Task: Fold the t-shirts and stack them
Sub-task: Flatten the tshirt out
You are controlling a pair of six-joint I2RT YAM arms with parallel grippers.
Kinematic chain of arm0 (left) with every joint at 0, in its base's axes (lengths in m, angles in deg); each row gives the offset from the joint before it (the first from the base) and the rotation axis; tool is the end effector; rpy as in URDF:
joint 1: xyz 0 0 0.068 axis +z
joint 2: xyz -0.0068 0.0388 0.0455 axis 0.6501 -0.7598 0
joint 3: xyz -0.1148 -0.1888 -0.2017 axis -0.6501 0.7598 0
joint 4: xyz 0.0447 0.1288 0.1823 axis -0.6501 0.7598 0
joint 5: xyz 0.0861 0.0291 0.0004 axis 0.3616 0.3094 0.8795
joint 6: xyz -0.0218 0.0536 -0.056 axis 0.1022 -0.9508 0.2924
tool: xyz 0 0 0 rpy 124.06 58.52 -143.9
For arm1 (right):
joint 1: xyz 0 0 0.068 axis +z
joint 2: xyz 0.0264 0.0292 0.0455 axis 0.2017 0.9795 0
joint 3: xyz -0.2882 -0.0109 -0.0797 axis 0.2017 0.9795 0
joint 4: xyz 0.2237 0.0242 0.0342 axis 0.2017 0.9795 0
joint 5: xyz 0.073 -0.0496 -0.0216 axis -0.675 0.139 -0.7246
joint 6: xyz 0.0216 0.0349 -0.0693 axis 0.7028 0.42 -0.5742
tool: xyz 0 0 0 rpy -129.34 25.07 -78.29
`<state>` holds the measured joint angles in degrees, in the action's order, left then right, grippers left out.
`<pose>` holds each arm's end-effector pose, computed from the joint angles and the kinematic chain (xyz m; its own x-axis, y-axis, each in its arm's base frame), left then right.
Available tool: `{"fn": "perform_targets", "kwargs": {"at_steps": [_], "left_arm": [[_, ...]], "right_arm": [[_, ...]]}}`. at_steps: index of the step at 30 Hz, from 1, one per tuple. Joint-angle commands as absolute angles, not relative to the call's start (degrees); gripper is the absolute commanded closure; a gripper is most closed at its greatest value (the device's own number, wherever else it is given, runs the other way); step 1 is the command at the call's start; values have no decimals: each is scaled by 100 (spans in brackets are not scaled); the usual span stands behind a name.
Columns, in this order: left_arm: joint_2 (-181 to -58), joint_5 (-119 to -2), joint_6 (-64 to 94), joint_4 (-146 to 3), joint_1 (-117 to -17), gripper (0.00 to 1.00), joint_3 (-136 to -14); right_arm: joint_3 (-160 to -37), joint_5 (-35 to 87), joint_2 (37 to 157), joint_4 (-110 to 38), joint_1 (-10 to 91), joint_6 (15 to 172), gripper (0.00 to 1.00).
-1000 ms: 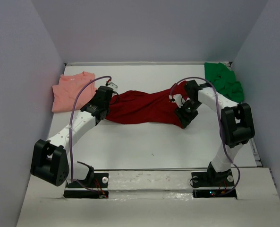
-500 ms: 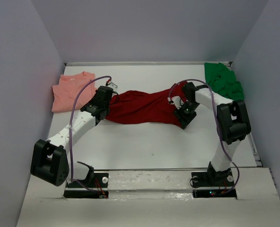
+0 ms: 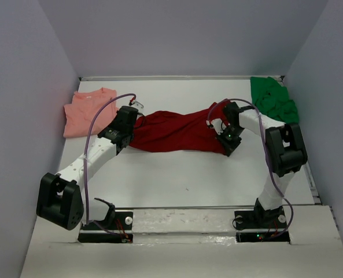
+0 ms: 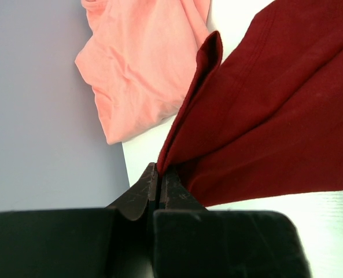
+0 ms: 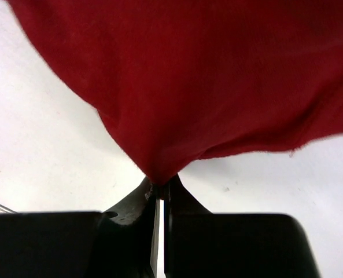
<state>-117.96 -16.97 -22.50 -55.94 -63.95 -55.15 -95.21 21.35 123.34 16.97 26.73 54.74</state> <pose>0.2574 -0.0677 0.2965 -0.5223 0.6207 -0.5848 0.1397 0.7387 0.6594 0.3009 0.0966 0.1785 -0.6832 -0.7183 -0.1315 -0.7295 0.6632 0.1677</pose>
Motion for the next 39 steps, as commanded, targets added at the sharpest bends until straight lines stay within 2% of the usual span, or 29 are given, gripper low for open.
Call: {"fn": "perform_targets", "kwargs": {"at_steps": [1,7,10,19,25,28,33,39], "left_arm": [[-11557,-1614,-2267,-5581,-6384,100,-5636],[-11338,-1815,-2364,-5432,-6402,100,-6014],[-10891,-2289,-2671,-5484,-6410,100,-6180],[-10740,-2528,-2672,-4958,-6349,100,-8191],[-10994,-2300,-2557,-5176,-6252,100,-8642],[-11284,-2027,-2487,-5440,-6243,100,-8668],[-11828,-1702,-2557,-5809,-6235,100,-8756],[-12049,-1500,-2636,-6072,-6235,100,-8511]], "right_arm": [[-9661,2206,11398,1905,2728,5485,100],[-10267,2154,10519,2609,2728,5450,100],[-10609,2189,10001,2856,2728,5415,100],[-12313,2435,9296,3400,2728,5529,100],[-12790,2891,9445,2805,2728,5748,100],[-12607,3269,9638,1543,2728,5871,100],[-13264,4236,10780,1082,2728,5925,100],[-12985,4167,10958,747,2728,5679,100]]}}
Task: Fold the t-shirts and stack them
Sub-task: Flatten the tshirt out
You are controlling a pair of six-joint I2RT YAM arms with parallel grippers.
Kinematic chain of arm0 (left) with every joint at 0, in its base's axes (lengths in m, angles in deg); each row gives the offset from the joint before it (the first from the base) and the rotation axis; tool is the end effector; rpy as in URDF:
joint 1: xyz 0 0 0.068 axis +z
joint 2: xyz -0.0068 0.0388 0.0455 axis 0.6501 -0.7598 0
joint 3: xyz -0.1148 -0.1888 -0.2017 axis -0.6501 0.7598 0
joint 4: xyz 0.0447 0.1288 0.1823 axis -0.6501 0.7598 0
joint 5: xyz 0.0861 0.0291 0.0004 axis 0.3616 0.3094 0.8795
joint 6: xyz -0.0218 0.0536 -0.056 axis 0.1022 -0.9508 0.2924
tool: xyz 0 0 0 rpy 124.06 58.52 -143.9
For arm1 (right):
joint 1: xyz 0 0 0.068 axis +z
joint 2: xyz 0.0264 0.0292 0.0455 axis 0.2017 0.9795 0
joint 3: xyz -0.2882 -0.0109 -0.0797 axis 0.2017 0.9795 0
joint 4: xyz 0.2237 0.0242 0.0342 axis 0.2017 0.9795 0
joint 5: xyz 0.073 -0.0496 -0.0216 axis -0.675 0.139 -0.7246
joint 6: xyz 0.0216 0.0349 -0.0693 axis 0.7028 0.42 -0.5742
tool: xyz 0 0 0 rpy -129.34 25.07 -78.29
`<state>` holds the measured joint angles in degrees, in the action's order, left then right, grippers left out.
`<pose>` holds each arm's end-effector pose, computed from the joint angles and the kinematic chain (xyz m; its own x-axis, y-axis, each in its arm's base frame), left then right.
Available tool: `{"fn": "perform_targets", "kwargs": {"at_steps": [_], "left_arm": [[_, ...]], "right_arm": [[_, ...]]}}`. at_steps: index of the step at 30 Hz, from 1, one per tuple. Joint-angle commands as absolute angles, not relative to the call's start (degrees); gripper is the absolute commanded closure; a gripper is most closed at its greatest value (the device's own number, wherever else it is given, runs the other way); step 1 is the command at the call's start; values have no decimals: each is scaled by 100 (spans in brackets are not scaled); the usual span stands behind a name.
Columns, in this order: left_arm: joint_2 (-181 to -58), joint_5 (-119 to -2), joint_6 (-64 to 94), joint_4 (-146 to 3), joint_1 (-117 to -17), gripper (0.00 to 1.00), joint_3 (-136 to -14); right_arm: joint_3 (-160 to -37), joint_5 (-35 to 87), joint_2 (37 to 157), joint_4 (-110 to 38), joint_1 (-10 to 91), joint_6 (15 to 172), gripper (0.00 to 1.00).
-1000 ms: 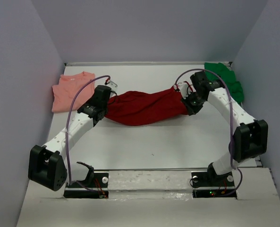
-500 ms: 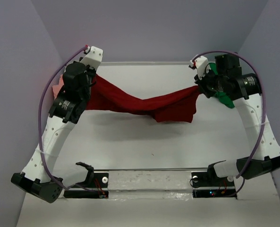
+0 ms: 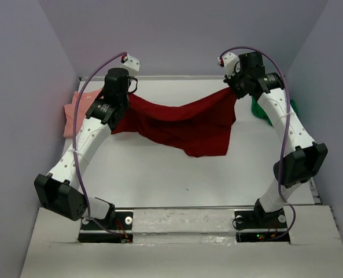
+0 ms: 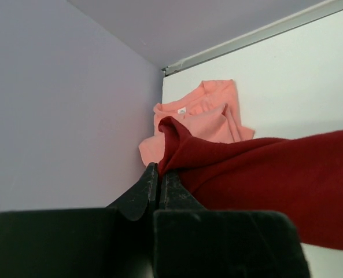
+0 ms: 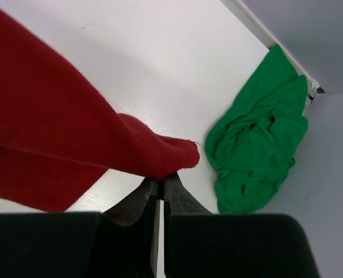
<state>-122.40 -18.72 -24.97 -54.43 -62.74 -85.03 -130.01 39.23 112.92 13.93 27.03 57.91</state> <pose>0.2885 -0.0763 0.4462 -0.2483 0.5351 -0.8074 -0.0734 0.8208 0.5665 0.3483 0.0889 0.4053 -0.4563 -0.6208 -0.6375 -0.4682 0.7767 -0.4213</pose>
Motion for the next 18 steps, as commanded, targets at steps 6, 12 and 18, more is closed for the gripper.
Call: {"fn": "perform_targets", "kwargs": {"at_steps": [6,12,18], "left_arm": [[-12137,-1280,-2777,-6530,-6243,59,-8001],[-12313,-754,-2874,-6837,-6243,1,-8000],[-12260,-682,-3023,-6908,-6261,1,-7904]], "right_arm": [[-12176,4052,10773,492,2728,5591,100],[-12035,4070,10799,413,2728,5564,100],[-12061,4061,10825,422,2728,5564,100]]}}
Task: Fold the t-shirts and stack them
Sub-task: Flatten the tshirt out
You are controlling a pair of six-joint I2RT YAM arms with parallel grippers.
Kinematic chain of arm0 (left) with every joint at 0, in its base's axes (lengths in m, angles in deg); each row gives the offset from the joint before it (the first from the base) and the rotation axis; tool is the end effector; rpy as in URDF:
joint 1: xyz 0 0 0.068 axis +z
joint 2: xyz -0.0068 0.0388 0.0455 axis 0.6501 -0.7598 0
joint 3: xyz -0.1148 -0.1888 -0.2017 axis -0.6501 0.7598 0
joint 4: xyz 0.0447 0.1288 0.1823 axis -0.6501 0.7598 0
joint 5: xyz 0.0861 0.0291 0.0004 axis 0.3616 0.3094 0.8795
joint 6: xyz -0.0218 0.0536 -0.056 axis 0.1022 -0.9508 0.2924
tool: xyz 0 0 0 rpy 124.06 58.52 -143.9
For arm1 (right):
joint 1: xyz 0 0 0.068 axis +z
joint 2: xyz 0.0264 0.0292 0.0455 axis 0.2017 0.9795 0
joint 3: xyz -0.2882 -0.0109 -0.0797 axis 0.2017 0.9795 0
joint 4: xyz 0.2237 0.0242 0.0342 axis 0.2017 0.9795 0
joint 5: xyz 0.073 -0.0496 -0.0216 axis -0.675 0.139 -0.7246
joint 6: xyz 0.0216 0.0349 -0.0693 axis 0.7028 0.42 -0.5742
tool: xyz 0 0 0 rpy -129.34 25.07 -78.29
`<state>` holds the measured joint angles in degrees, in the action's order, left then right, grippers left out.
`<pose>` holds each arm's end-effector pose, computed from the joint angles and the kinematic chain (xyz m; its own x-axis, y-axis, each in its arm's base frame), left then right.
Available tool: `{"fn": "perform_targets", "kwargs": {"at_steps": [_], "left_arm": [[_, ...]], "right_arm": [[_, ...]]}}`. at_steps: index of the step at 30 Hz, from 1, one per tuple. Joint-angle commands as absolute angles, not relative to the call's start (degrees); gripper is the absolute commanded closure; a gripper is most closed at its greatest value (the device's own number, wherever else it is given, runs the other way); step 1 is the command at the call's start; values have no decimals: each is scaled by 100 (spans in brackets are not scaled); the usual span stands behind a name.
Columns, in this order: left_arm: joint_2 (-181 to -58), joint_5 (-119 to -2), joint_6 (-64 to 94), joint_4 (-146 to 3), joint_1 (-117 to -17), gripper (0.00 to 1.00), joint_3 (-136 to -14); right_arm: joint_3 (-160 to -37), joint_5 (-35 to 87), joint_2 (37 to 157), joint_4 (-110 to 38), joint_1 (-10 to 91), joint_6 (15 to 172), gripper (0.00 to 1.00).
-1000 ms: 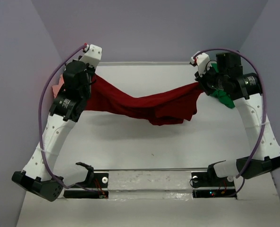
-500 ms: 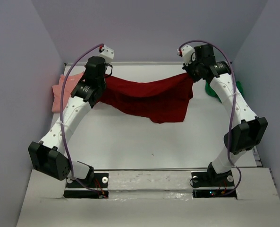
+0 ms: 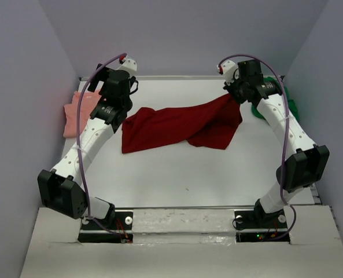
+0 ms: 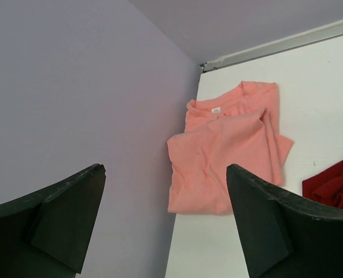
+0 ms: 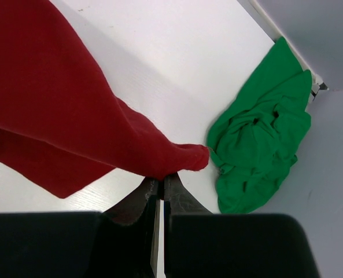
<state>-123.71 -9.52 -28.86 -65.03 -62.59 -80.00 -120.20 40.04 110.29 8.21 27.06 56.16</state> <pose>0.2995 -0.0705 0.4350 -0.2830 0.5431 -0.7905 -0.2294 0.7620 0.6056 0.3434 0.0867 0.3789 -0.4619 -0.6493 -0.6042 -0.4840 0.7553 -0.4418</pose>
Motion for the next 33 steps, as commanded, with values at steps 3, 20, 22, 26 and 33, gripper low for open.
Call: {"fn": "perform_targets", "kwargs": {"at_steps": [3,20,22,26,33], "left_arm": [[-12155,-1110,-3032,-6690,-6261,6,-7676],[-10582,-4778,-3910,-3552,-6314,47,-5453],[-10389,-4804,-4077,-3533,-6322,47,-5312],[-10256,-4743,-4306,-3849,-6331,47,-4706],[-10581,-4250,-4754,-4912,-6331,47,-3817]], "right_arm": [[-11991,4166,10825,421,2728,5529,100],[-11270,4255,10755,325,2622,5626,100],[-11244,4228,10764,325,2622,5669,100],[-11200,4202,10790,334,2622,5749,100],[-11130,4281,10808,404,2622,5766,100]]}}
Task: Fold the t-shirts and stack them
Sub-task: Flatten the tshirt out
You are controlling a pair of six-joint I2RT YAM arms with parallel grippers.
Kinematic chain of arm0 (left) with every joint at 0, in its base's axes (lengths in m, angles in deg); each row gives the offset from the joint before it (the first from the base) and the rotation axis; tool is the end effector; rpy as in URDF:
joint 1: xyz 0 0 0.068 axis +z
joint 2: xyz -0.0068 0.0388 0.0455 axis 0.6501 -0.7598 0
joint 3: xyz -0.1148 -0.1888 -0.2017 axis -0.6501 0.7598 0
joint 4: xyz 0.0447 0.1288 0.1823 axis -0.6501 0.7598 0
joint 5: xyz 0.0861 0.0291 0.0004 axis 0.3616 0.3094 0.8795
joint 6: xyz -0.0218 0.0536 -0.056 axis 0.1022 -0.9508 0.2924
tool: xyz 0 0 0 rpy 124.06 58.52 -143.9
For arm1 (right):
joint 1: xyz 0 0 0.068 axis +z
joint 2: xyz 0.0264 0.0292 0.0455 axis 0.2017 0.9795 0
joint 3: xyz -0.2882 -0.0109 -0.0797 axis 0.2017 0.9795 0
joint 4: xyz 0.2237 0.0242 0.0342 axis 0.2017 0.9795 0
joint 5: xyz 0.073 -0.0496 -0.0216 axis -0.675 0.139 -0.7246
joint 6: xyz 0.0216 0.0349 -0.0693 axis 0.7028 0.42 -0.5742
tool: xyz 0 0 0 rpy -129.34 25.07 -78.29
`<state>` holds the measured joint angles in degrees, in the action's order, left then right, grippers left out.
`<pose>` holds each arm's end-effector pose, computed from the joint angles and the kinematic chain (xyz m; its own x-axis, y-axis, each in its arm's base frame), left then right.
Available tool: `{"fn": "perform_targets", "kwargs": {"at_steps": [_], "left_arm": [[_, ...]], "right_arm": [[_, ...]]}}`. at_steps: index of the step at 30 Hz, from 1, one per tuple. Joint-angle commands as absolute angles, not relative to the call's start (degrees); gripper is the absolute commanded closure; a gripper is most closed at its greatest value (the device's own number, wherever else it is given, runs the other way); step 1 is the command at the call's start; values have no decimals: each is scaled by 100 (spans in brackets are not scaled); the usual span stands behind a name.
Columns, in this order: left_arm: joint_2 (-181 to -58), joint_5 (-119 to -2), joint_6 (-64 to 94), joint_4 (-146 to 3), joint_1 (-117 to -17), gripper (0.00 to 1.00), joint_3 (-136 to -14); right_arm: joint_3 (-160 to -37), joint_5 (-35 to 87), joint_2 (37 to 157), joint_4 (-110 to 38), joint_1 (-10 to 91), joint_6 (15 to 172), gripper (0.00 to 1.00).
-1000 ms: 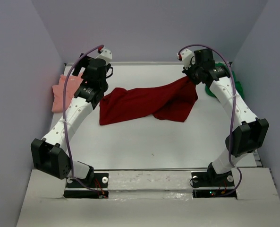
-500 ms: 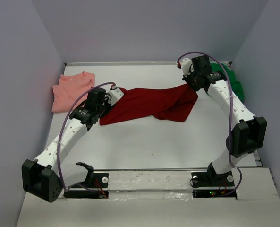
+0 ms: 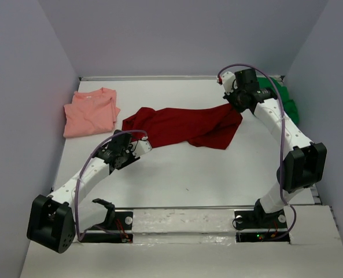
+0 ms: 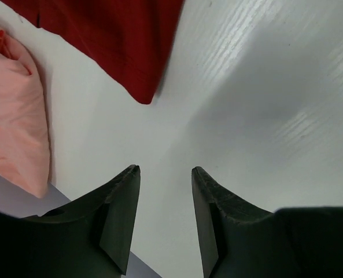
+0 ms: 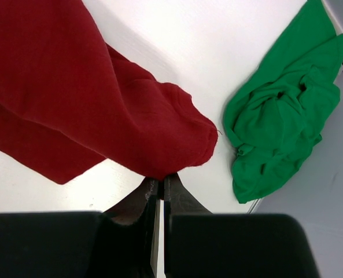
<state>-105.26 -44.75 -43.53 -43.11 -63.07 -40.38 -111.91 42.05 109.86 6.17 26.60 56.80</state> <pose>0.1764 -0.0635 0.2301 -0.2574 0.8959 -0.3620 0.7279 0.4262 0.5371 0.3400 0.0804 0.3403 -0.5408 -0.6530 -0.5302 -0.4934 0.7568 -0.4289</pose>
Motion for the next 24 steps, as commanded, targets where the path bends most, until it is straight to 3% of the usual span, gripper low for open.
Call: {"fn": "perform_targets", "kwargs": {"at_steps": [1,12,24], "left_arm": [[-10599,-4277,-4789,-5026,-6331,47,-3765],[-11179,-4426,-4930,-5836,-6340,40,-3711],[-11785,-4400,-5001,-6257,-6340,40,-3545]], "right_arm": [[-11112,4289,10799,413,2622,5758,100],[-11165,4386,11027,492,2622,5758,100],[-11314,4369,11282,597,2570,5766,100]]}}
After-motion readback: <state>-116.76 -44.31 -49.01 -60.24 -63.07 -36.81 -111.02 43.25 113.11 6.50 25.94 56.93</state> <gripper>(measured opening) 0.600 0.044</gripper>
